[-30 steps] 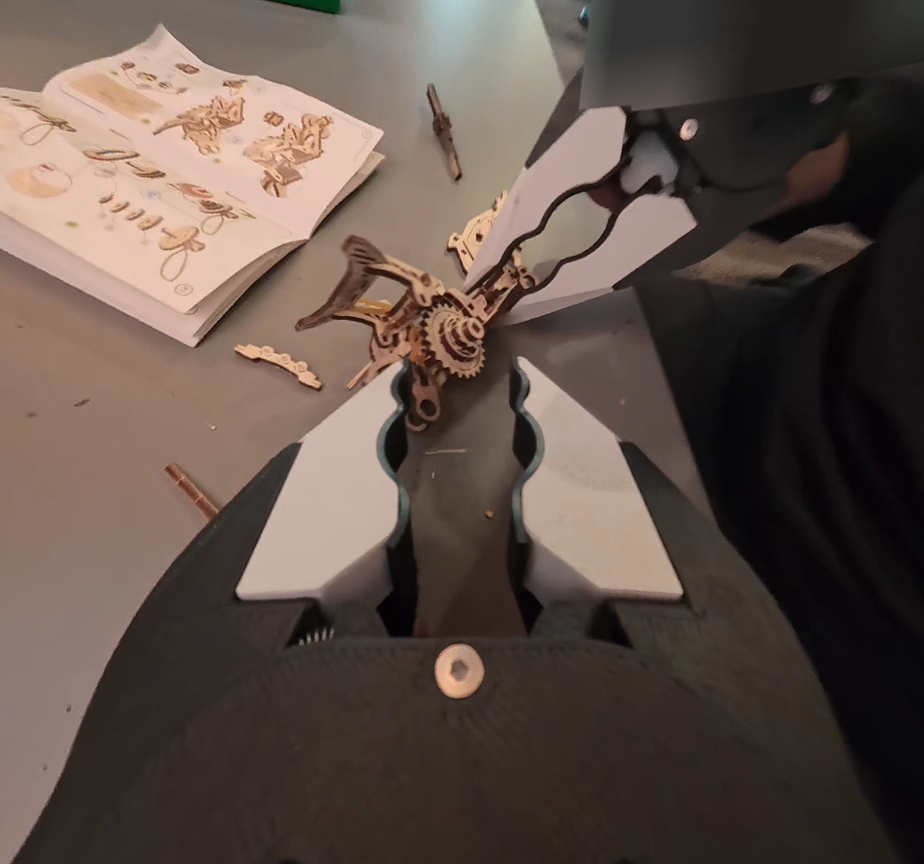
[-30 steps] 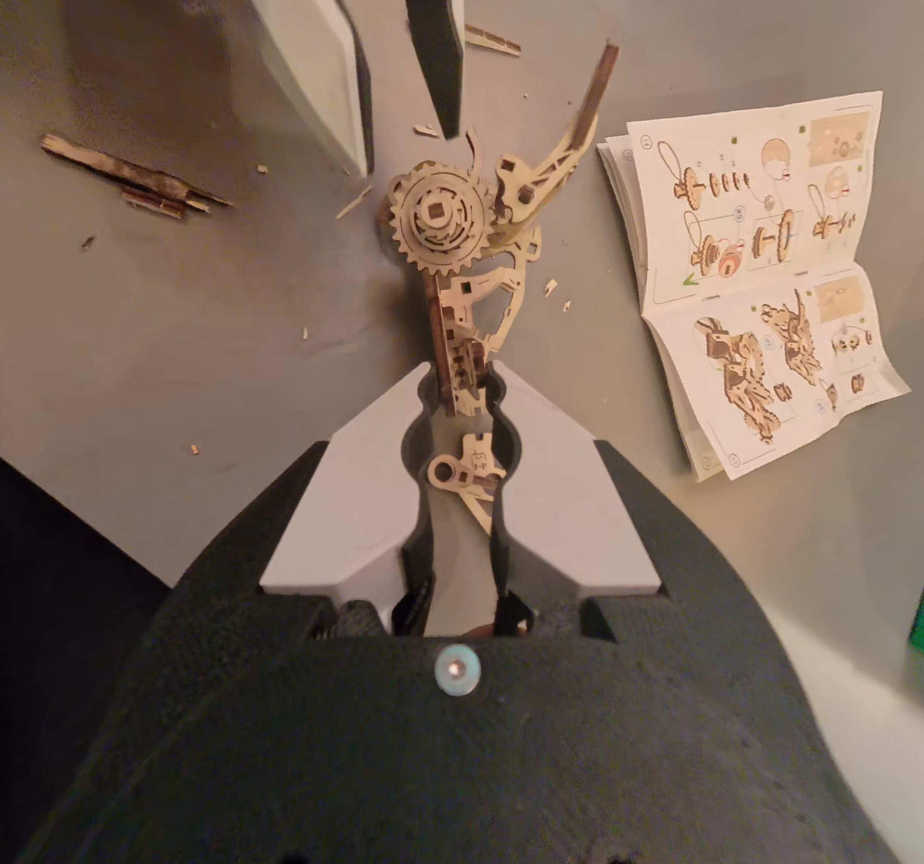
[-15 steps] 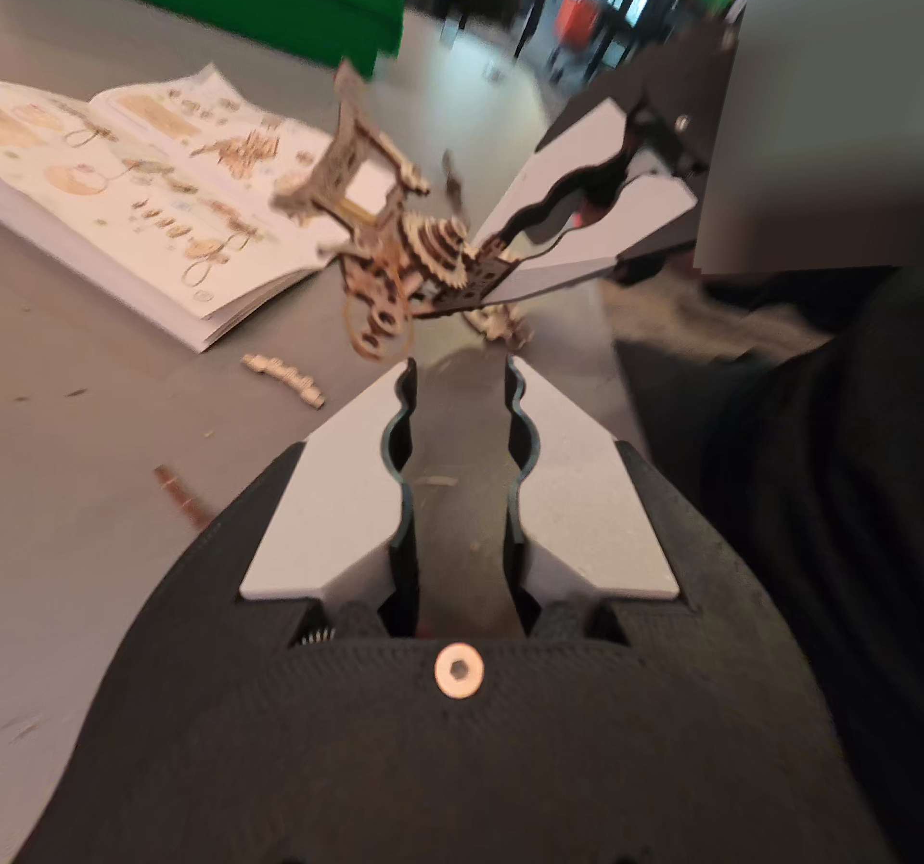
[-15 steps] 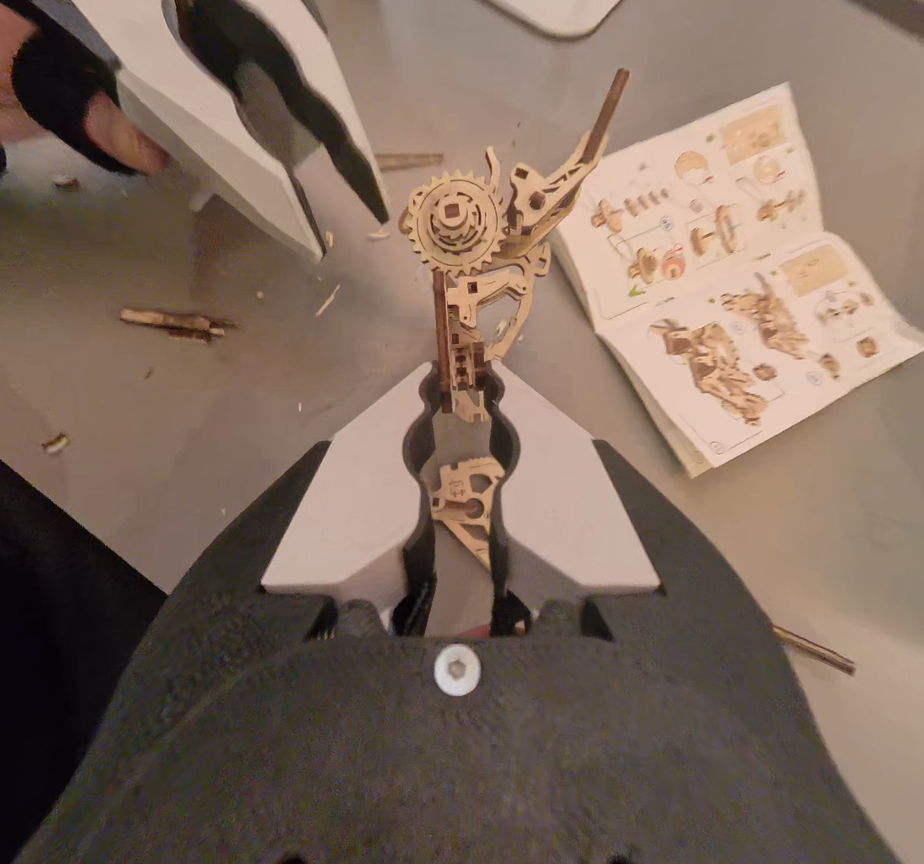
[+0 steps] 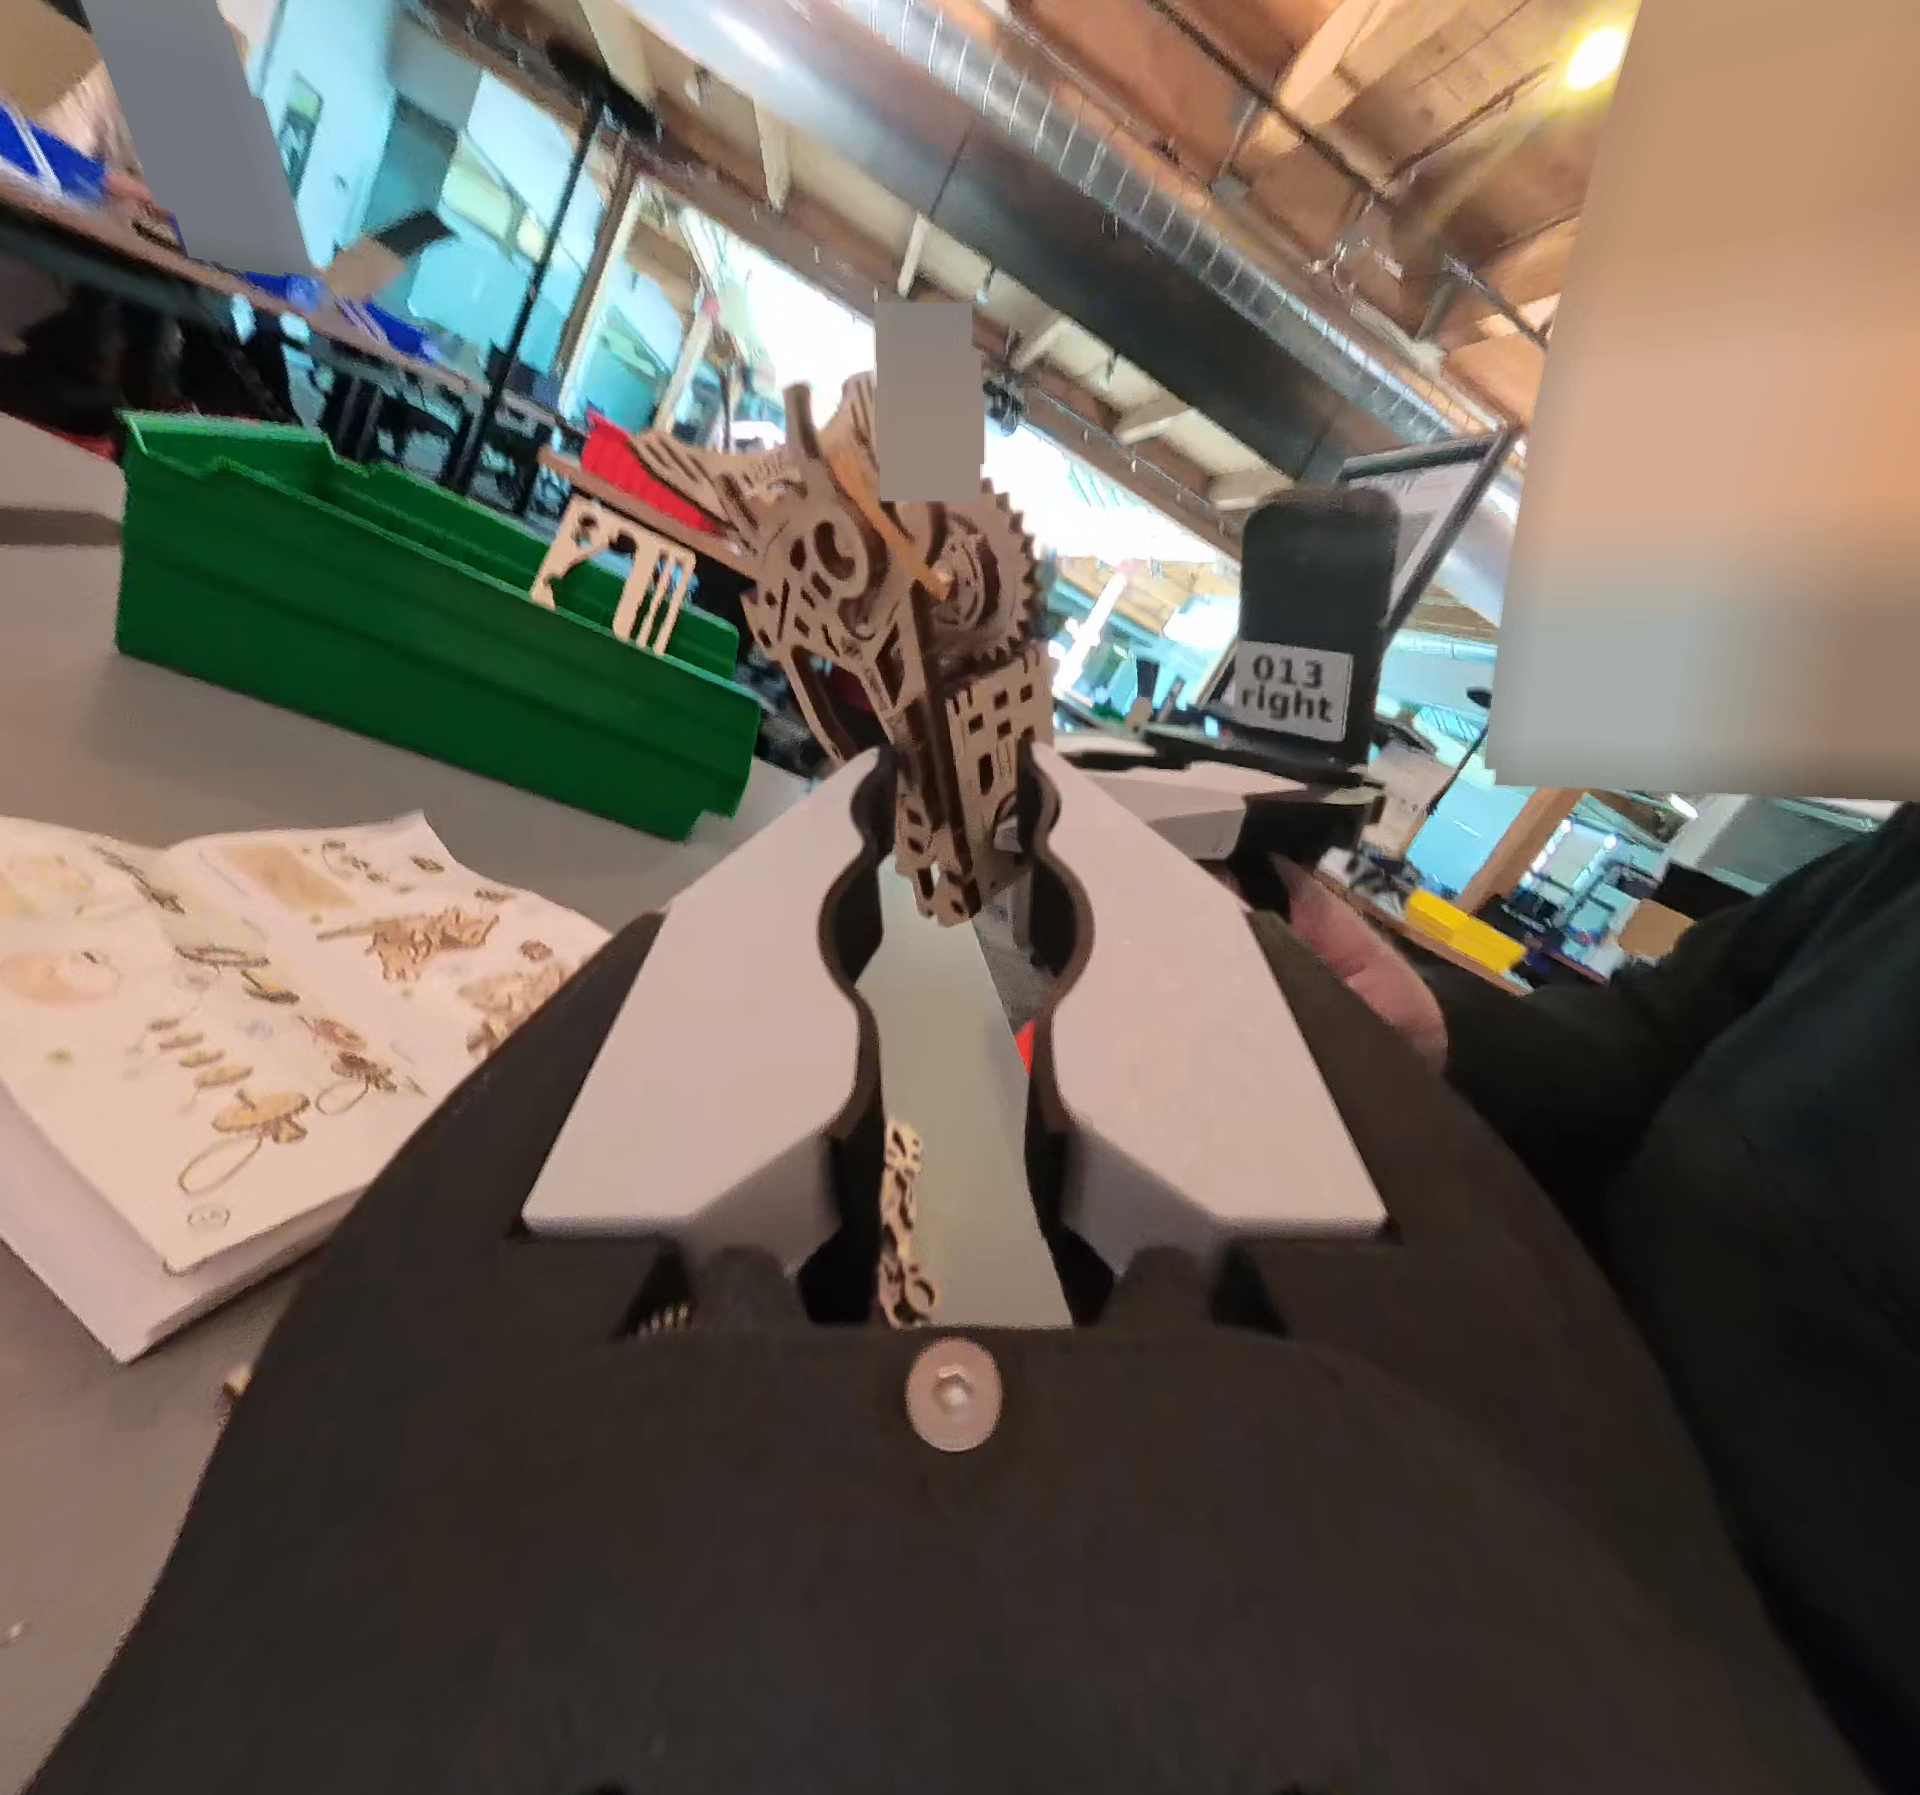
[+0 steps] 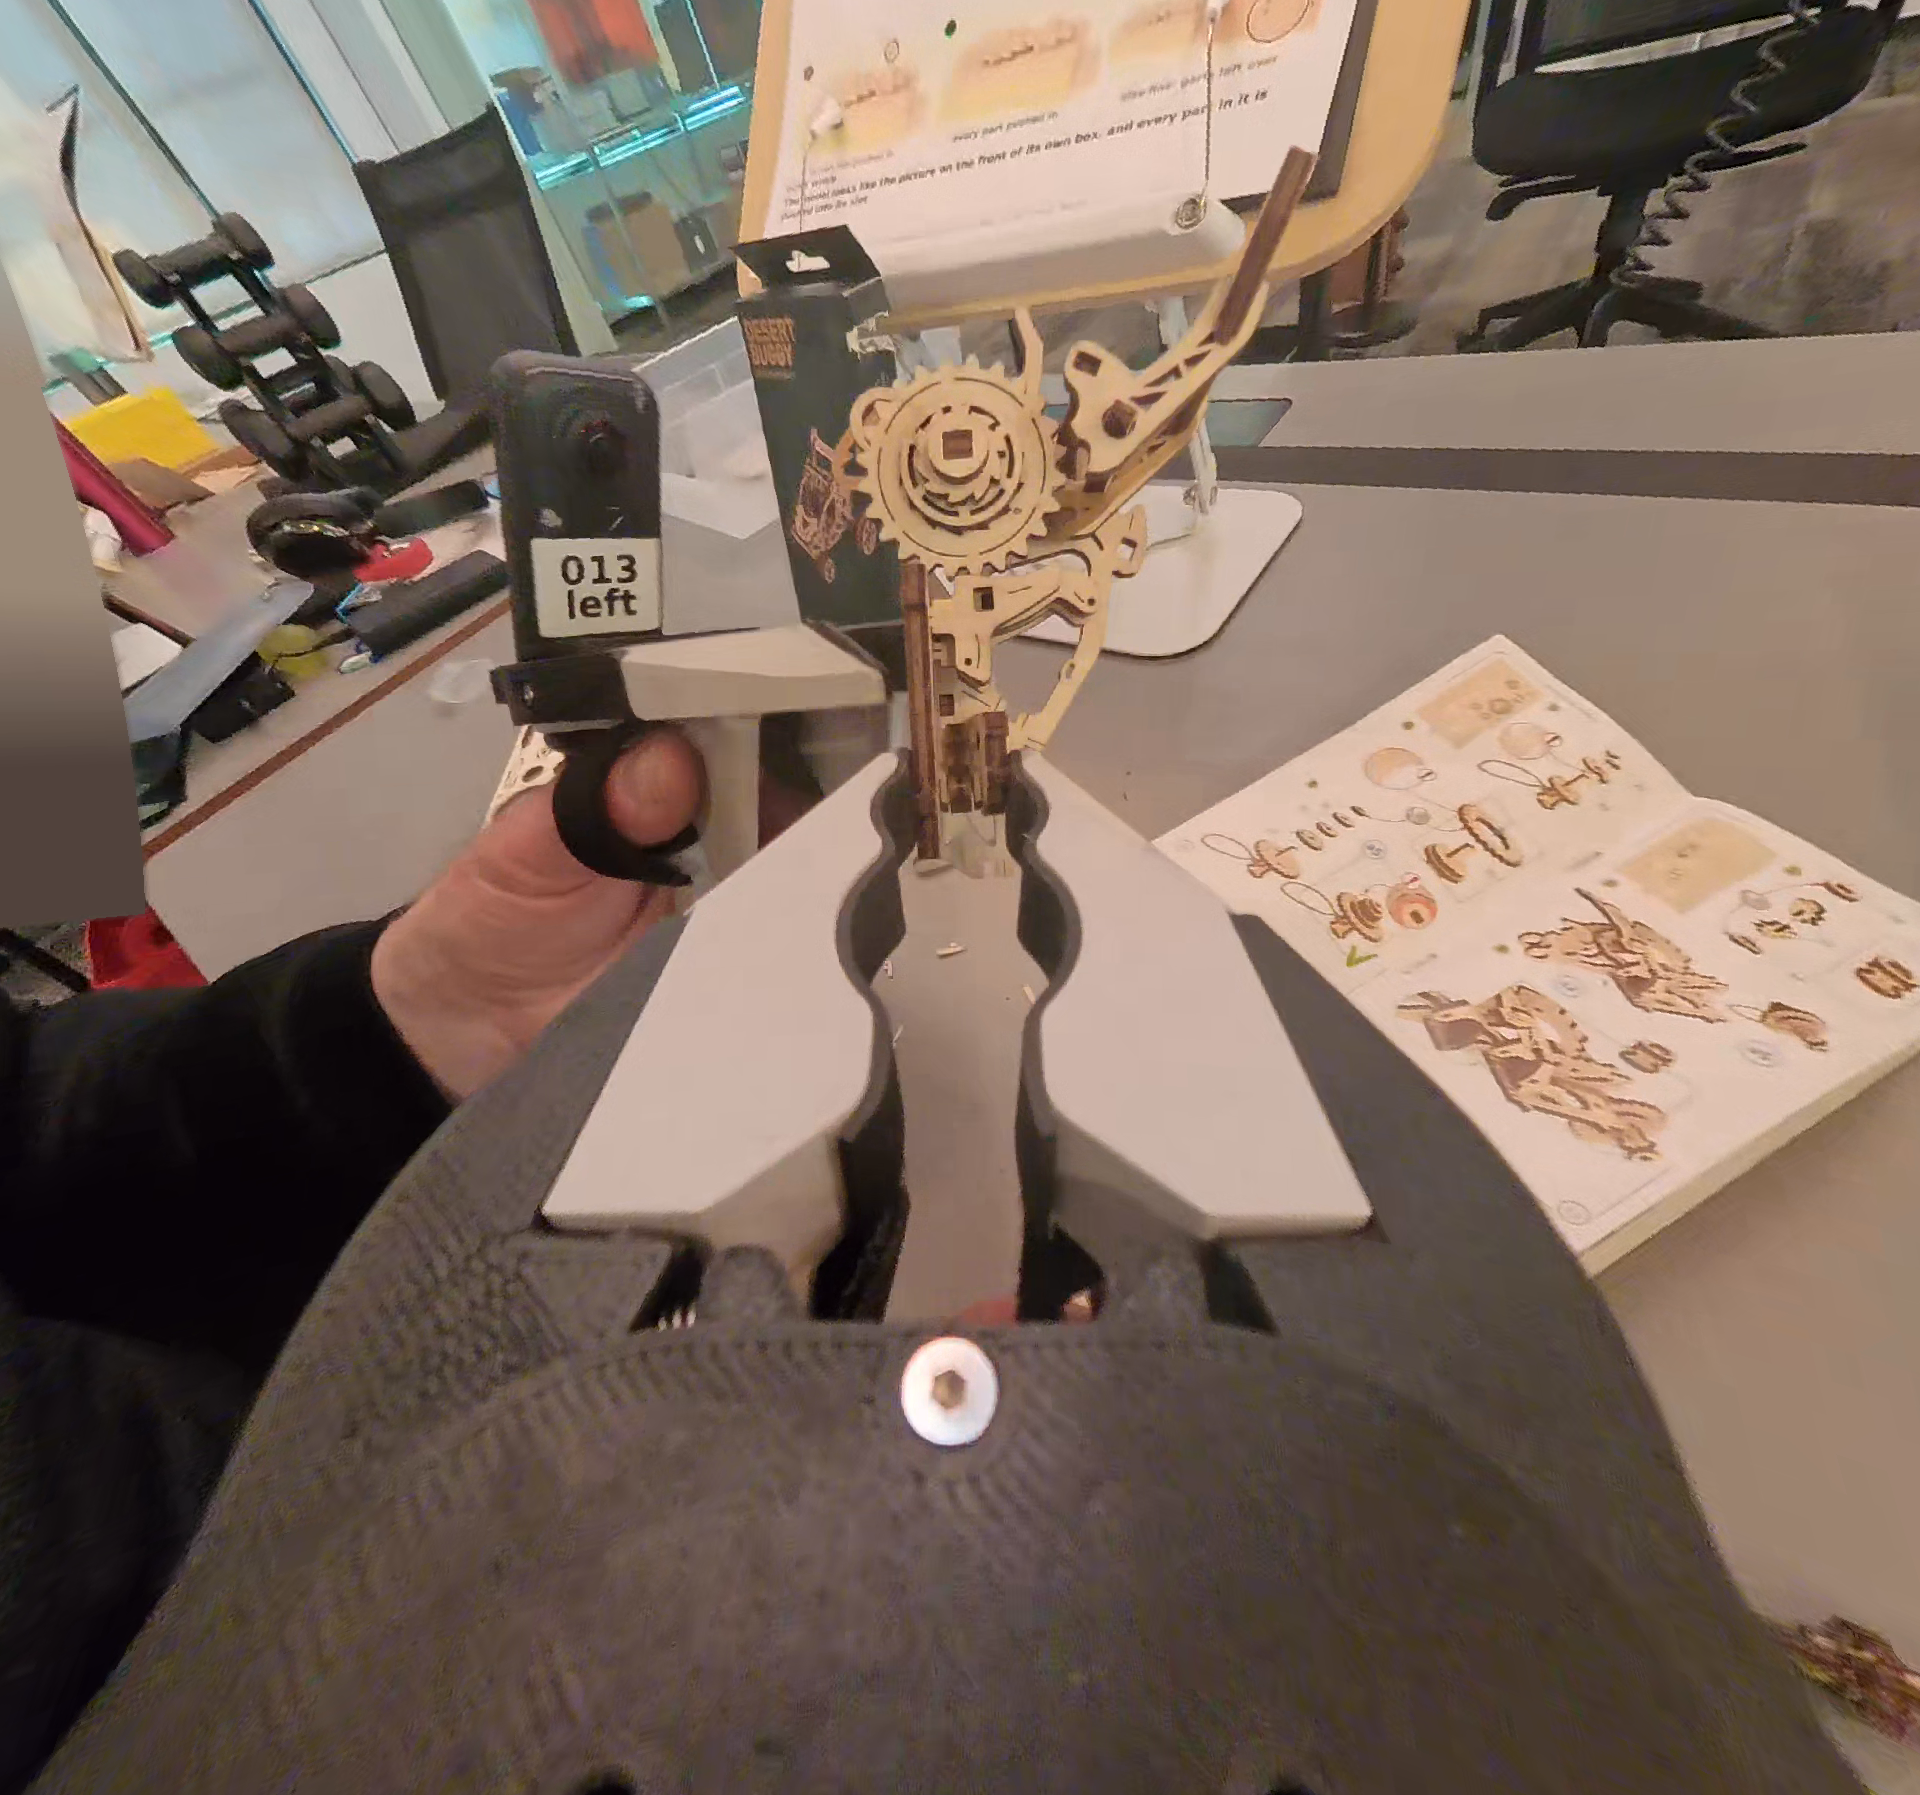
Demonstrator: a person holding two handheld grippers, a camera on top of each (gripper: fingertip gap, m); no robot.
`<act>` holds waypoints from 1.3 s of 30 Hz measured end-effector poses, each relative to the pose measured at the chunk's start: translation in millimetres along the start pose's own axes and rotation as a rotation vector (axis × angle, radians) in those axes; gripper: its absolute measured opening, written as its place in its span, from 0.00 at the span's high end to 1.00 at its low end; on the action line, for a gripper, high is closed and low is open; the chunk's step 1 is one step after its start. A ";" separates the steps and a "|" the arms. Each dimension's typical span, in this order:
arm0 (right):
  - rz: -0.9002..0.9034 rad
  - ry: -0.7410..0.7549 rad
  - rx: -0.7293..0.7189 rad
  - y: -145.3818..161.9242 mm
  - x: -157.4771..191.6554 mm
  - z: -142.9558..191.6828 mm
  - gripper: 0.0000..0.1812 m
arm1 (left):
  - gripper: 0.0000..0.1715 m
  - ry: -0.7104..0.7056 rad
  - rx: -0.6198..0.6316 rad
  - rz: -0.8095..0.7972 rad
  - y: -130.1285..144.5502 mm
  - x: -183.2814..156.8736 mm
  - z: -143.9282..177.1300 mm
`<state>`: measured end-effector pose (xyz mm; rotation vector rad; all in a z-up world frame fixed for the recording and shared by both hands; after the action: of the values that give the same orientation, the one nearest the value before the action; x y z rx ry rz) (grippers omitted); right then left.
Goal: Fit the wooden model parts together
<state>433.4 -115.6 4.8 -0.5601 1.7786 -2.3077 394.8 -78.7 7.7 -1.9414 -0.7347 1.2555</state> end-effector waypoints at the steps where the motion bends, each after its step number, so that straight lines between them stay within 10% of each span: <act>1: 0.009 0.003 -0.003 -1.5 0.3 1.0 0.93 | 0.89 0.005 -0.035 -0.005 -4.5 -1.8 1.0; 23: 0.580 0.284 0.087 -19.6 32.0 -2.4 0.91 | 0.99 0.169 -0.396 0.100 -36.5 -12.6 12.1; 39: 0.532 0.098 -0.036 -66.6 42.4 26.9 0.83 | 0.99 0.309 -0.339 0.064 -50.0 -0.2 26.6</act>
<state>411.3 -136.9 82.4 0.0320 1.7449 -1.9611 365.9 -42.5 40.2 -2.3810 -0.7657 0.8761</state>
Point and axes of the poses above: each gripper's, where its closed fingertips meet, z back along the fingers, y out of its underside, x = y × z across the jaws, the point moved 3 cm from there along z, back along the fingers, and after that the axes turned 4 degrees about z, right-handed, at the moved point
